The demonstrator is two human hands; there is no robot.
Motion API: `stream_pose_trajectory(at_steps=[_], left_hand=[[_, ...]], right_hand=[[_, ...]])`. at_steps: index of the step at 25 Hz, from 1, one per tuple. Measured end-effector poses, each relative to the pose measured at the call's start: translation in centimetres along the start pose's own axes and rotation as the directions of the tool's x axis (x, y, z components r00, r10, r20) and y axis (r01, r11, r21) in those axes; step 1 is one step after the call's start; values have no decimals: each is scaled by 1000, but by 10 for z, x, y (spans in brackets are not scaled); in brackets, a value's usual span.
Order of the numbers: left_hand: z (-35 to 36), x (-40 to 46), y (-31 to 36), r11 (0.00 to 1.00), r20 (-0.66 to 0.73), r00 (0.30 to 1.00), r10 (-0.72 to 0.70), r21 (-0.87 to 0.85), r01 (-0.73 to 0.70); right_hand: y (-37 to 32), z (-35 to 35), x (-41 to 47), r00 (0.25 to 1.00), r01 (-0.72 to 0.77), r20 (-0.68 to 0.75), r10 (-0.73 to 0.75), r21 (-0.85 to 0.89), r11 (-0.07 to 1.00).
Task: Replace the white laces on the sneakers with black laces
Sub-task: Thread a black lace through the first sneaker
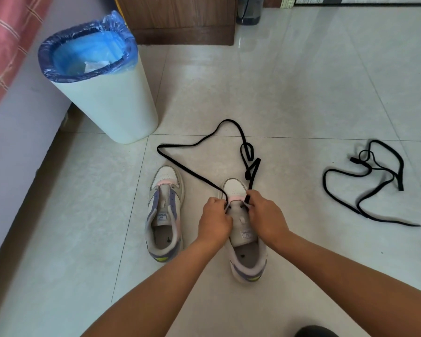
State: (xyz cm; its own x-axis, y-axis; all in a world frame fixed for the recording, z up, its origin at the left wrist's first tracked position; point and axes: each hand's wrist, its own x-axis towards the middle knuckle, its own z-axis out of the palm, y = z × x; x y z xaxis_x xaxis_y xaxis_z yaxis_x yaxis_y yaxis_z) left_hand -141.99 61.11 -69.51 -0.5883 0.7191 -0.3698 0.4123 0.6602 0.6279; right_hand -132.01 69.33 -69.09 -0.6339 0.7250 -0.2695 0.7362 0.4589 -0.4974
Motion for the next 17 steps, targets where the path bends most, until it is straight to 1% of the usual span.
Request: stream_pose_trajectory(at_steps=[1,2,3,5,7,9,11,12,13,14,16,17], left_hand=[[-3,2,-3,1000,24,1000,12,-14,-12],[-6,4,-5,999,39,999,10,-38,-8],[-7,6,-7,997,44,999,-3,-73,7],[-6,9,-8,988,32,998,-48,-146,52],[-2,6,-7,982,-4,998,-63,-181,61],[3,3,-6,983,-47,998,-41,-180,32],[6,3,-6,988,-89,996,-11,-154,-3],[7,3,-6,991,-104,995,4,-129,-17],[7,4,-6,995,-108,994,18,-99,-29],[6,5,-6,996,-107,994,29,-77,-38],[4,7,-5,995,-95,995,24,-98,-33],[3,8,-4,990,-91,996,7,-137,-19]], right_hand=[[2,-2,-1,1000,18,10,-18,-22,1000],[1,-5,-2,997,66,45,-62,-94,993],[0,-5,-2,988,130,107,-109,-206,970],[-10,-6,-1,962,241,226,-154,-430,870],[-18,-6,1,948,281,285,-141,-543,792],[-25,-4,3,941,301,316,-124,-608,735],[-30,-4,7,940,297,325,-104,-627,721],[-32,-4,12,943,278,320,-87,-620,734],[-33,-3,17,945,263,322,-64,-626,734],[-33,-1,20,948,265,311,-71,-644,718],[-29,2,24,954,299,201,-221,-674,675],[-24,3,25,938,334,181,-295,-699,633]])
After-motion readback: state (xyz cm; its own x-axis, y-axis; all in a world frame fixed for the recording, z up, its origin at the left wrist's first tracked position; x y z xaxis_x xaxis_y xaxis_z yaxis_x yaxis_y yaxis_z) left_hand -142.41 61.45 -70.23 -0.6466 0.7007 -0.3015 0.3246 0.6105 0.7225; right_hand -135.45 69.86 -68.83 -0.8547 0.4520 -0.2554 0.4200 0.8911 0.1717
